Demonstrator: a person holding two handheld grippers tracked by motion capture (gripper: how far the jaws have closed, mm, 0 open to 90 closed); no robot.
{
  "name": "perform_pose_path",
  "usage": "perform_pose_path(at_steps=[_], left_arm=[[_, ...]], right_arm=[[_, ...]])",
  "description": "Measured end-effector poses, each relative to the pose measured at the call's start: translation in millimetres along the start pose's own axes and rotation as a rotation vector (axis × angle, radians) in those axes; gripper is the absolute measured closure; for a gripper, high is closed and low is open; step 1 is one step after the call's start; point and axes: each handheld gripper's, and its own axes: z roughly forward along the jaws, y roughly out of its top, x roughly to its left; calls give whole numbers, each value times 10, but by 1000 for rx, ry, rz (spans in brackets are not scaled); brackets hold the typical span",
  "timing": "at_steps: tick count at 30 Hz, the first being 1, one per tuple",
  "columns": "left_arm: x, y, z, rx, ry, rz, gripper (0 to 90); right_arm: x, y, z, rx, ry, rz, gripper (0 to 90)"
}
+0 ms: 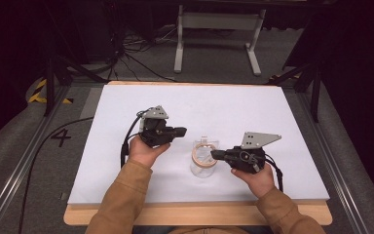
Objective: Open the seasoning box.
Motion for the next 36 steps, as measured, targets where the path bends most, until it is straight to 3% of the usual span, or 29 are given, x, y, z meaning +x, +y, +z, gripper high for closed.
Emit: perform_pose_path(at_steps=[11, 19, 27, 30, 36], left_arm=[[12, -158, -206, 5, 46, -30, 883], [38, -240, -297, 15, 90, -57, 894], [47, -263, -303, 29, 92, -65, 895], [42, -264, -286, 30, 92, -64, 896], [30, -251, -290, 29, 86, -53, 896]], right_arm=[[-173, 124, 30, -45, 6, 9, 895], [-272, 113, 104, -62, -38, 33, 896], [-389, 65, 129, -52, -81, 74, 895], [-370, 67, 120, -46, -103, 55, 895], [-333, 88, 107, -51, -89, 44, 894]])
